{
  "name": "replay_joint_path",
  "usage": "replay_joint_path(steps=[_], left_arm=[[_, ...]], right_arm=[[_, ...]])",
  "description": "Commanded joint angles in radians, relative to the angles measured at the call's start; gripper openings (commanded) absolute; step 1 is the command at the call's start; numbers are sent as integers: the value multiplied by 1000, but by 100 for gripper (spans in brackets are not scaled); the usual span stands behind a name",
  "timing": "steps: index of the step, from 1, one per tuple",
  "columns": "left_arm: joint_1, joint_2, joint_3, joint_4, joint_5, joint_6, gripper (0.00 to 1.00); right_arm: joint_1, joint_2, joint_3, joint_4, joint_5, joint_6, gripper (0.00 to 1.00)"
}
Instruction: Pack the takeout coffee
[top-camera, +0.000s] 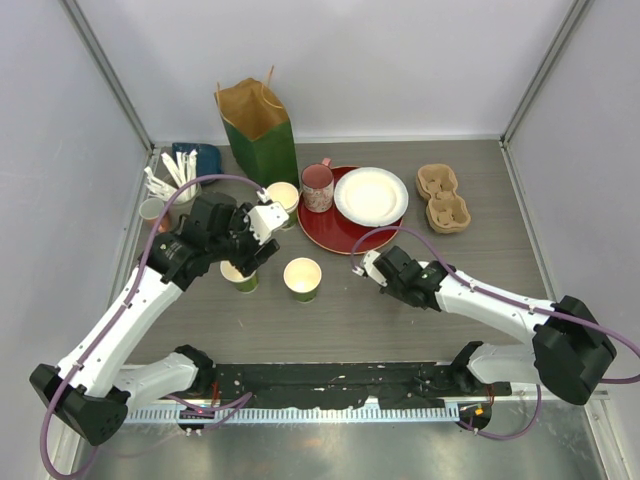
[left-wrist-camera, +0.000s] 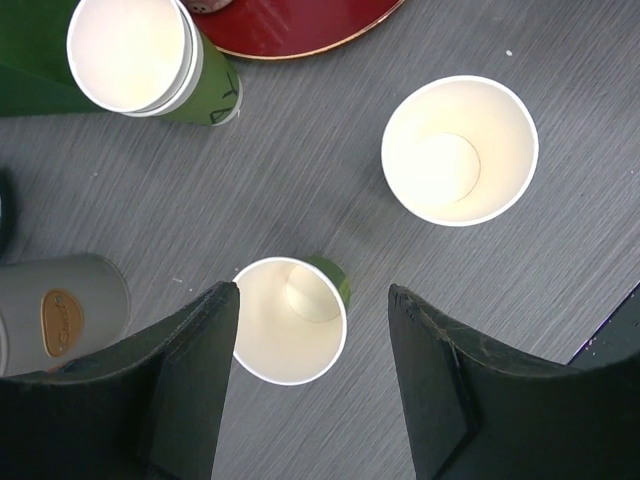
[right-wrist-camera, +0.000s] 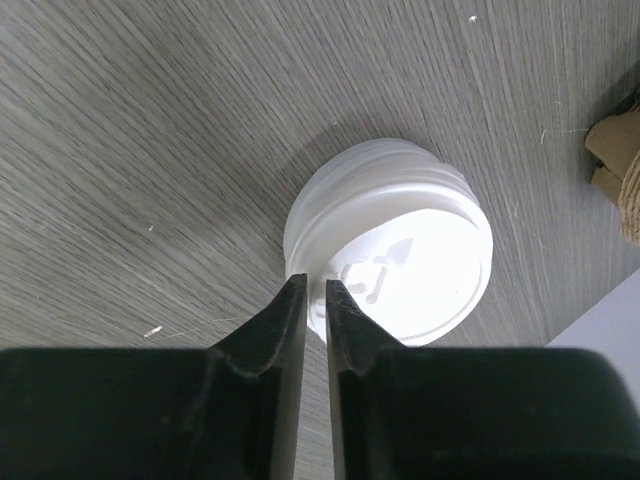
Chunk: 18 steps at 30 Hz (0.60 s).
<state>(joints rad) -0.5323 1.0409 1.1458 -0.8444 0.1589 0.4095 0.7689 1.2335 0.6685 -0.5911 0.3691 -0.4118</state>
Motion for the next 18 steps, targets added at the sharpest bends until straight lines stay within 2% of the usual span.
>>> replay_joint_path(steps=[1, 3, 6, 12, 18], left_arm=[[3, 4, 46, -5, 28, 18, 65], [3, 4, 49, -5, 28, 17, 65], [5, 5, 49, -8, 30, 18, 65], [3, 10, 49, -10, 37, 11, 65], [5, 22, 49, 1, 36, -24, 65]], right_arm=[[6, -8, -6, 19, 22, 8, 15], [6, -8, -3, 16, 21, 8, 7], [7, -2, 8, 5, 21, 10, 2], [6, 6, 55, -36, 39, 16, 1], [6, 34, 178, -139, 51, 56, 1]])
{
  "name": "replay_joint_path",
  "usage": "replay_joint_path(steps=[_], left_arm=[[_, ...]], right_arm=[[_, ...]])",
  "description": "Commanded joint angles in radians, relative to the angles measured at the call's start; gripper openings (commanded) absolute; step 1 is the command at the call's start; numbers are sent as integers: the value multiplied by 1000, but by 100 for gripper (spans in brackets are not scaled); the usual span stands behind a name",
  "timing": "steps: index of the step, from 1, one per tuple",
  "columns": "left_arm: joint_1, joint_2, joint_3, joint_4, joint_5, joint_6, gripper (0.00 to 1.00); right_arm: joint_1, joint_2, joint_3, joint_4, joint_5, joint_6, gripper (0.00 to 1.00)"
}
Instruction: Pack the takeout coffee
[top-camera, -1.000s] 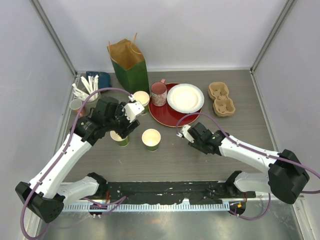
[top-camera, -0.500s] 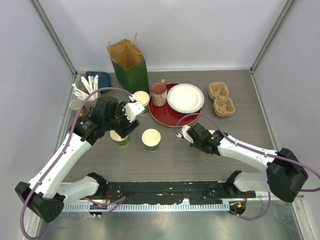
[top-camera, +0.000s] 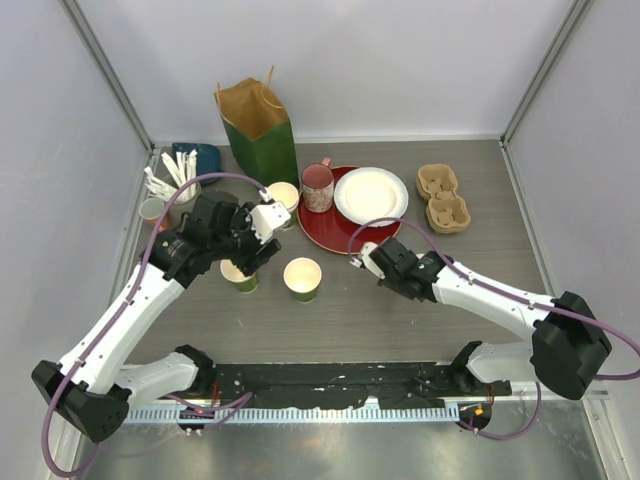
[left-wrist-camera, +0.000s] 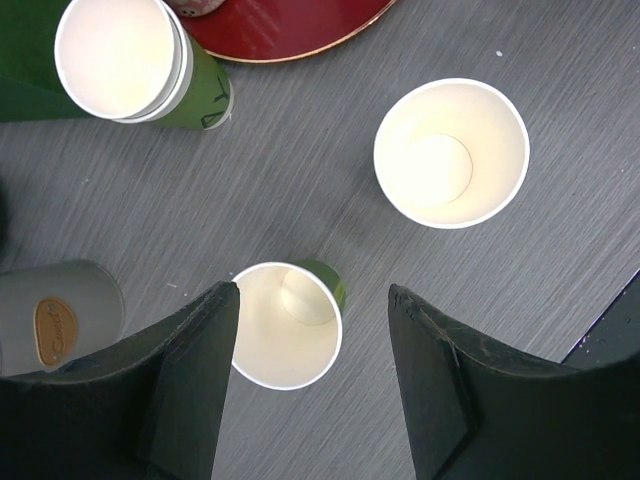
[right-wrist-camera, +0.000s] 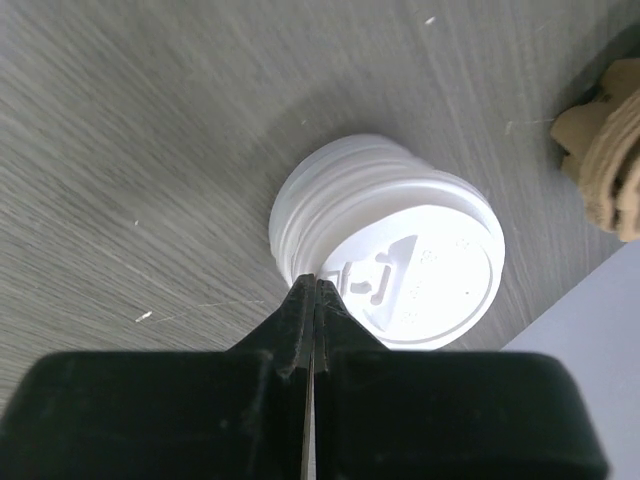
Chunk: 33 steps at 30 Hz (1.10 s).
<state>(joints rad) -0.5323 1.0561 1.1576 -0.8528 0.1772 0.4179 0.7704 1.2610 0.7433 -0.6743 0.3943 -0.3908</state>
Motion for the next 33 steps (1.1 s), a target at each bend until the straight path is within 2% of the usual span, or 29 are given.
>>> replay_joint_path(steps=[1, 7, 10, 11, 15, 18, 23, 29, 33], left_arm=[[3, 8, 36, 11, 18, -44, 65], [6, 31, 31, 21, -14, -82, 65], [25, 36, 17, 43, -30, -114, 65], [46, 39, 11, 57, -27, -137, 65], [118, 61, 5, 84, 4, -206, 65], [187, 59, 5, 107, 53, -273, 65], [311, 56, 4, 127, 73, -329, 65], [452, 64, -13, 141, 146, -355, 65], [469, 58, -15, 138, 150, -341, 65]], right_arm=[[3, 9, 129, -79, 18, 39, 1], [4, 3, 211, -143, -2, 41, 1], [3, -2, 318, -185, -58, 72, 1], [4, 3, 358, -197, -119, 91, 1], [26, 72, 569, -246, -262, 217, 1], [101, 156, 726, -268, -307, 291, 1], [220, 317, 852, -287, -313, 352, 1], [300, 442, 950, -288, -342, 356, 1], [322, 524, 1010, -297, -344, 339, 1]])
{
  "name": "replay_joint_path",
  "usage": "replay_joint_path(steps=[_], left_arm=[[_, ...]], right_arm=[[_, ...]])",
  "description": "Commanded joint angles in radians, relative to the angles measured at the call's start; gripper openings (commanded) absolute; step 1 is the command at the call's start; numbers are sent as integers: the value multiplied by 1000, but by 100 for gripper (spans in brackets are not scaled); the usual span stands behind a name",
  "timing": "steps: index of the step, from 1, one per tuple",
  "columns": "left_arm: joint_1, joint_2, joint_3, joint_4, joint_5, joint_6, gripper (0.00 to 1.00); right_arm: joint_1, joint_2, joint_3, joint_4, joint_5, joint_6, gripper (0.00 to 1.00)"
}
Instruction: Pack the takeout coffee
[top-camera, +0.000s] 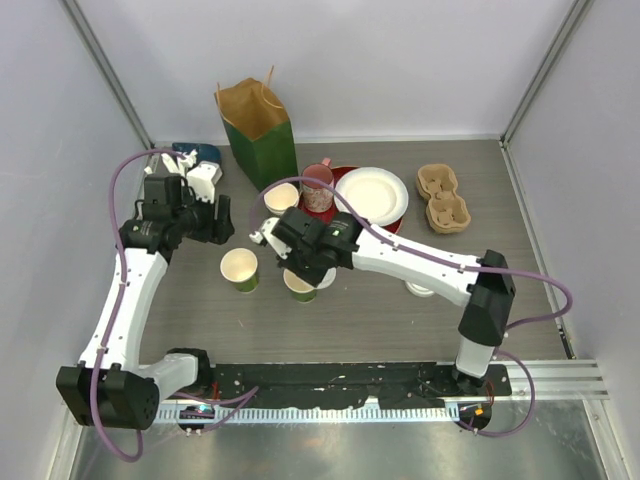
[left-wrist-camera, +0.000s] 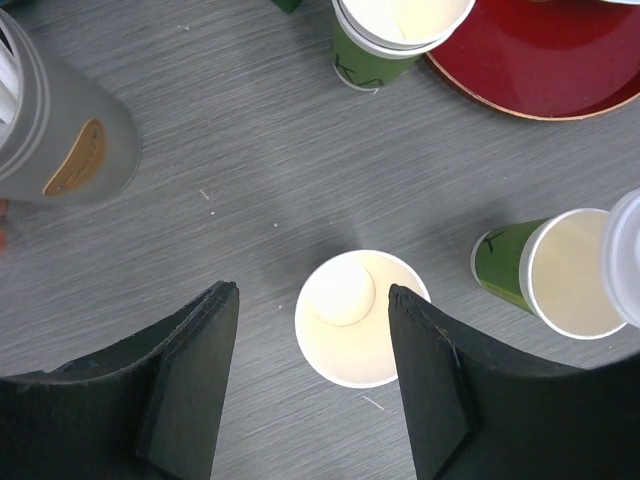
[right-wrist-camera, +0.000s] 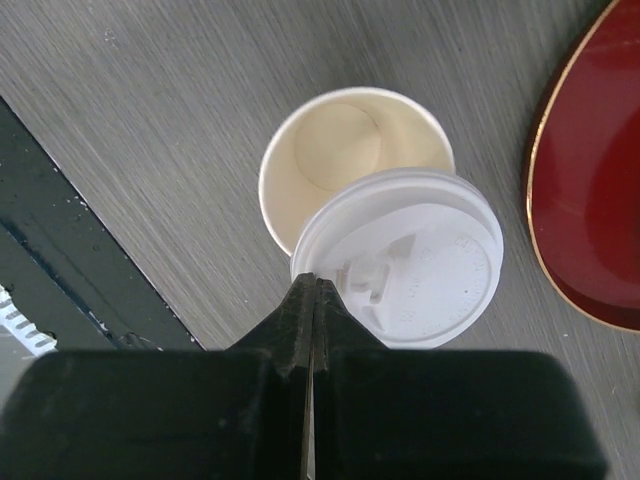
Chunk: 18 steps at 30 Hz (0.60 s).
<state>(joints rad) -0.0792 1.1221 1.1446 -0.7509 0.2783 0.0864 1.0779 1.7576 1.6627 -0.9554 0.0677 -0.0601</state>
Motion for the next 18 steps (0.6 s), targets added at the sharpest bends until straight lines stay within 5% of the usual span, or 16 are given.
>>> replay_joint_path(steps=[1, 18], left_arm=[[16, -8, 1, 29, 58, -11, 65], [16, -4, 3, 28, 59, 18, 65]], right_arm=[[16, 39, 103, -20, -19, 2, 1], [42, 178, 226, -89, -40, -49, 1]])
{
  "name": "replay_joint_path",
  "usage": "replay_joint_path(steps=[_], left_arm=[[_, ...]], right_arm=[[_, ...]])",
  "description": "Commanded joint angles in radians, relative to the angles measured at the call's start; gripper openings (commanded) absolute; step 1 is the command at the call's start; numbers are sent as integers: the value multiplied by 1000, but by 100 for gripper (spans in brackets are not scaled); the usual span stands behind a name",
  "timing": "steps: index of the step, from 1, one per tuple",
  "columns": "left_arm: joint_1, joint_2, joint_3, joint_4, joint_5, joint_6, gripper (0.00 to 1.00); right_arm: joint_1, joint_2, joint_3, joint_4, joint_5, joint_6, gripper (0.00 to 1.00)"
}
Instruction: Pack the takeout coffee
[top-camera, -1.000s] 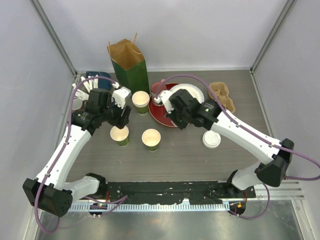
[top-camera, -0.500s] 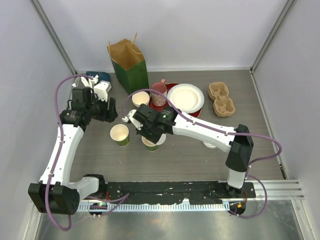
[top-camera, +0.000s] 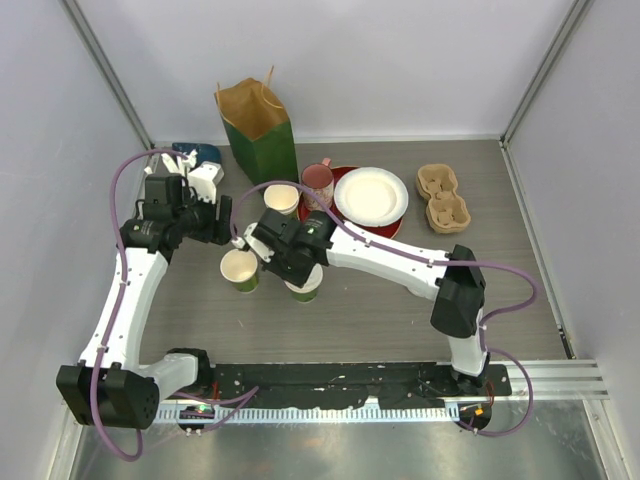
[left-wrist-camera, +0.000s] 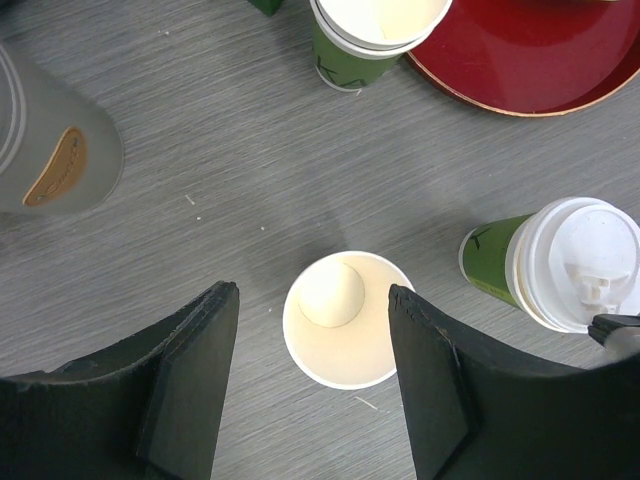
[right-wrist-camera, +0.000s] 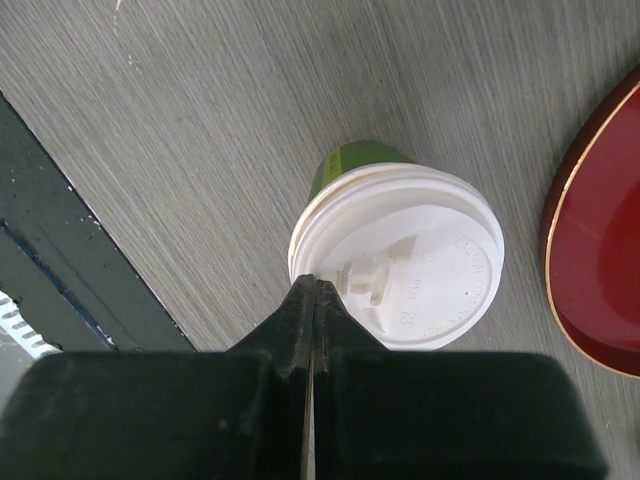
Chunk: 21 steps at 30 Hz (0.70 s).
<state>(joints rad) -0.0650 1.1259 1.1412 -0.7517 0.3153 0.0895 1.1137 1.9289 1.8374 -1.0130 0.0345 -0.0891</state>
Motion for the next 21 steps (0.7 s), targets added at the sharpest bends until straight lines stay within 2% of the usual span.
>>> replay_joint_path(steps=[1, 21], left_arm=[[2, -6, 5, 29, 22, 16, 65], [2, -8, 5, 32, 24, 27, 65]], right_arm=[[6, 10, 49, -36, -8, -20, 1], [12, 78, 131, -90, -21, -44, 1]])
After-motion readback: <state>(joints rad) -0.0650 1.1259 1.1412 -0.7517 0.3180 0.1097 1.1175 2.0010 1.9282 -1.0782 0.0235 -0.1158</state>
